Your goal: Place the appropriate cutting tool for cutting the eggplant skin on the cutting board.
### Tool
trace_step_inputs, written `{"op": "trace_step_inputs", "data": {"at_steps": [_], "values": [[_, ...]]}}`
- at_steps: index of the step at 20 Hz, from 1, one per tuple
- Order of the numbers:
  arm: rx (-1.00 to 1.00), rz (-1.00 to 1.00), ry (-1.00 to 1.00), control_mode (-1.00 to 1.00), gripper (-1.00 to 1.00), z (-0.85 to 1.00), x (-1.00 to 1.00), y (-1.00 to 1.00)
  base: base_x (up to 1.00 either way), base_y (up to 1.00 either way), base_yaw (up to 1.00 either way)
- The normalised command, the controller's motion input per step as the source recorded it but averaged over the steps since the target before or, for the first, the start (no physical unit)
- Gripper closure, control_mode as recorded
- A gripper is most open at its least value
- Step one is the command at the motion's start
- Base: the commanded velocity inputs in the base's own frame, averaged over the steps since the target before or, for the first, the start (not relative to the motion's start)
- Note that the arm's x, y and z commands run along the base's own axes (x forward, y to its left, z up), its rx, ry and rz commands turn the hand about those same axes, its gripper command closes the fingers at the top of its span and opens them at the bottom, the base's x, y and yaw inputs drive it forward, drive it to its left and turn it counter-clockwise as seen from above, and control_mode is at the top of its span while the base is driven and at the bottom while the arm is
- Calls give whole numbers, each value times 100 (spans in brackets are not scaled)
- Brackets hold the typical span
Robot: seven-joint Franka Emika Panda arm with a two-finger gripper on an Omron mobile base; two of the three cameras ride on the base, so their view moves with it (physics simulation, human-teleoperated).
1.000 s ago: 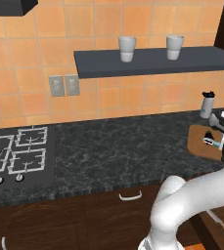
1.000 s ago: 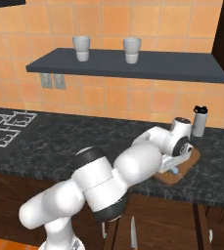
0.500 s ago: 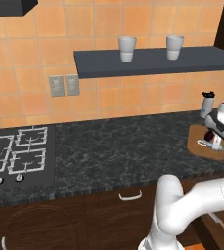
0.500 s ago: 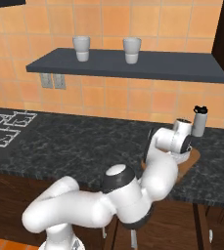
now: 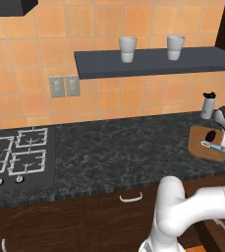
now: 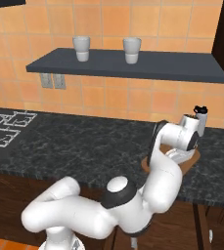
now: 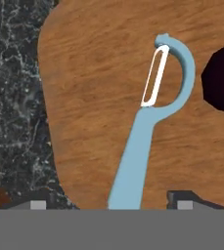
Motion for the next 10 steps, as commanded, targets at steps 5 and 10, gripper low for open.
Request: {"op": "trace_step_inputs", "data": {"at_steps": [5,10], "values": [[0,0,-10,-100,-100,26,-69,20,0,0,0],[-2,0,-5,-100,-100,6,-59,52,0,0,0]]}}
